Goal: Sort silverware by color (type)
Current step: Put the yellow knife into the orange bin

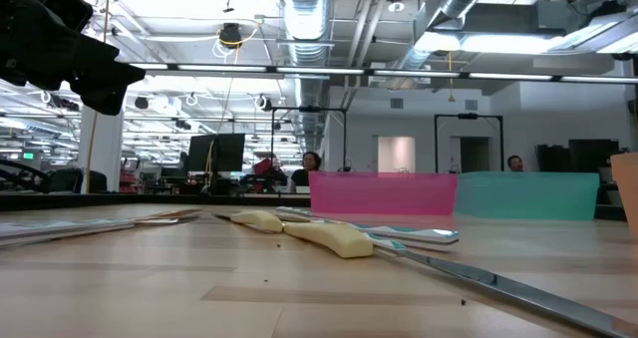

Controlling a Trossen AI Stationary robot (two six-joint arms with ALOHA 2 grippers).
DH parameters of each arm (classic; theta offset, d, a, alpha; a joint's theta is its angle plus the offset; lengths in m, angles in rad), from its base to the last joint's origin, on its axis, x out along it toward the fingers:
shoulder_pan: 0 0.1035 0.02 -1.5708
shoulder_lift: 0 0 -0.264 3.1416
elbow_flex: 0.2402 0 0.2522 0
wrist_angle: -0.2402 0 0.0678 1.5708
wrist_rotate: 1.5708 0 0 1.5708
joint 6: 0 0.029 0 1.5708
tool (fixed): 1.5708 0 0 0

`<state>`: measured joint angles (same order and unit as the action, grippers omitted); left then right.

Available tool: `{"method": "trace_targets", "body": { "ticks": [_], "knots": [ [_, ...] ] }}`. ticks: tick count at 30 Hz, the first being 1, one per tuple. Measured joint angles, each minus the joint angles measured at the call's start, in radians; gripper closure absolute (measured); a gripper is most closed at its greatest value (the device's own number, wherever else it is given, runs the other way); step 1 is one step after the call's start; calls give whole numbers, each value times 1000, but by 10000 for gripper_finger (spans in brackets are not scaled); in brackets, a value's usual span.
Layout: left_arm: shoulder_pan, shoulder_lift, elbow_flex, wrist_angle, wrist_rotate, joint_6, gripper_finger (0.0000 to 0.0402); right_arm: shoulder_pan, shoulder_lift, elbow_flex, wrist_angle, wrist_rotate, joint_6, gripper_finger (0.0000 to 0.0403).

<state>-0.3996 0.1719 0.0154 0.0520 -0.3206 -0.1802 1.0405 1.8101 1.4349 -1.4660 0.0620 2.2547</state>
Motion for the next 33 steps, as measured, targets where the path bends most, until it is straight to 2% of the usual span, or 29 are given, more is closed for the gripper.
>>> {"method": "trace_targets", "body": {
  "ticks": [6,17,29,33],
  "knots": [
    [0,0,0,0,0,0,233,1,56,0,15,-7,-4,359],
    [0,0,0,0,0,0,233,27,61,0,27,-10,5,352],
    [0,0,0,0,0,0,233,26,143,0,50,-42,-12,351],
    [0,0,0,0,0,0,233,24,141,0,46,-52,-24,334]
  ]
}}
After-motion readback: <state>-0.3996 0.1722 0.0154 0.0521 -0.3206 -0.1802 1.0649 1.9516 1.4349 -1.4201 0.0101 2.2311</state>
